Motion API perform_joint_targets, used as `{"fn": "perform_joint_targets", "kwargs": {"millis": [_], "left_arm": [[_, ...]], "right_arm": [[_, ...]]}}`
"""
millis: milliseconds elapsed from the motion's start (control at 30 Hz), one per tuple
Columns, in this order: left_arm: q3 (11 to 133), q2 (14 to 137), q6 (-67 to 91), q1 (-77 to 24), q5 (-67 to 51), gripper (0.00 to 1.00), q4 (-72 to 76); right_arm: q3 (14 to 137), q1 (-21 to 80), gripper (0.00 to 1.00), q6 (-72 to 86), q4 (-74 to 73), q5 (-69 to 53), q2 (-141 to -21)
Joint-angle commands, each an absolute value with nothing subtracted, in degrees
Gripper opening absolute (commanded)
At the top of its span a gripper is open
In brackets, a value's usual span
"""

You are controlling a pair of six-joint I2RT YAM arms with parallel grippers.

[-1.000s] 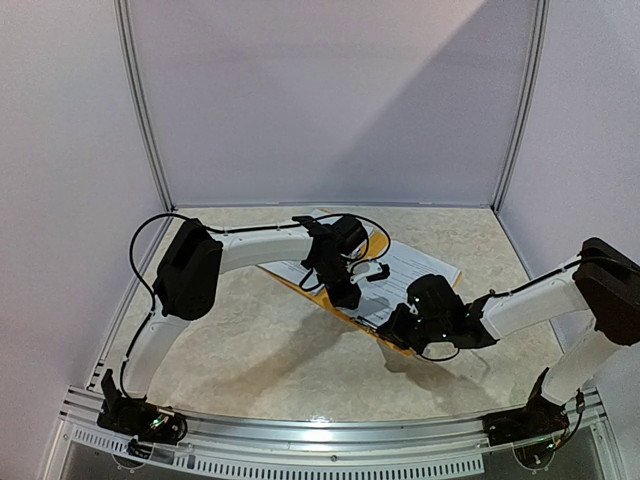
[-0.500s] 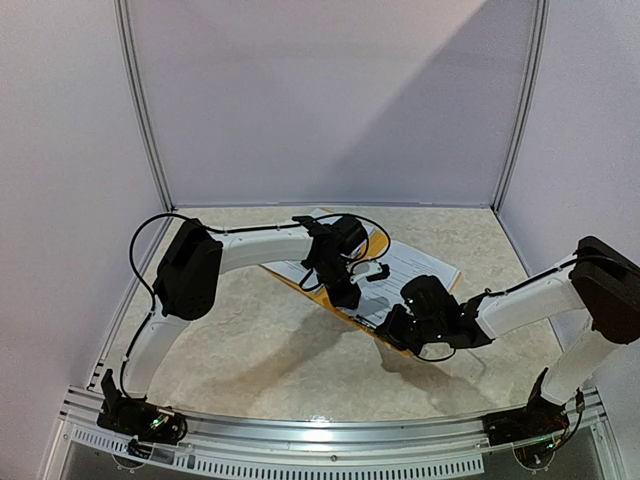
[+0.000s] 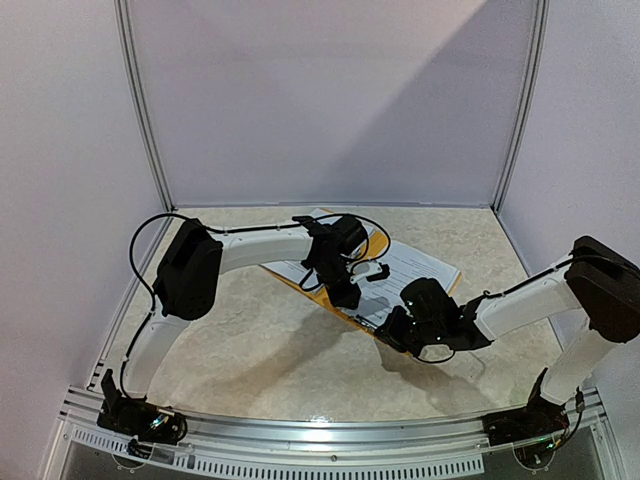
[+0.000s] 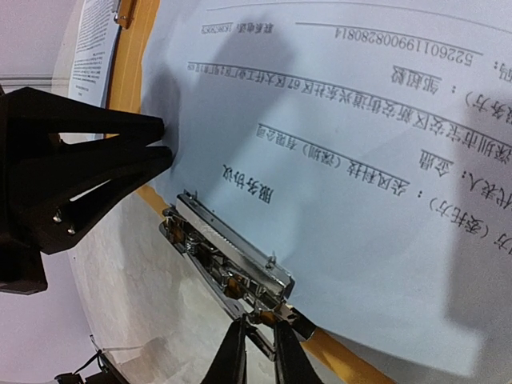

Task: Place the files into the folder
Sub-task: Clamp the file in the folder with some files.

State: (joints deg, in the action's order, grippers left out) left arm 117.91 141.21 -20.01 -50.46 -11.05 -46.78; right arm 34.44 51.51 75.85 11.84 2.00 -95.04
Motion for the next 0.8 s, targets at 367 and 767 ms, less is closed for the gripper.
{"fn": "perform_joint_targets", "kwargs": {"millis": [367, 767], "left_arm": [[116.1, 142.7, -20.5, -51.9, -13.1, 0.19, -51.7], [116.0, 142.6, -20.6, -51.9, -13.2, 0.19, -51.7]], "right_arm": [[28.6, 51.8, 0.12, 76.2, -12.6, 2.0, -104.5], [32.1, 52.3, 0.03, 75.9, -22.5, 5.2, -100.5]]}}
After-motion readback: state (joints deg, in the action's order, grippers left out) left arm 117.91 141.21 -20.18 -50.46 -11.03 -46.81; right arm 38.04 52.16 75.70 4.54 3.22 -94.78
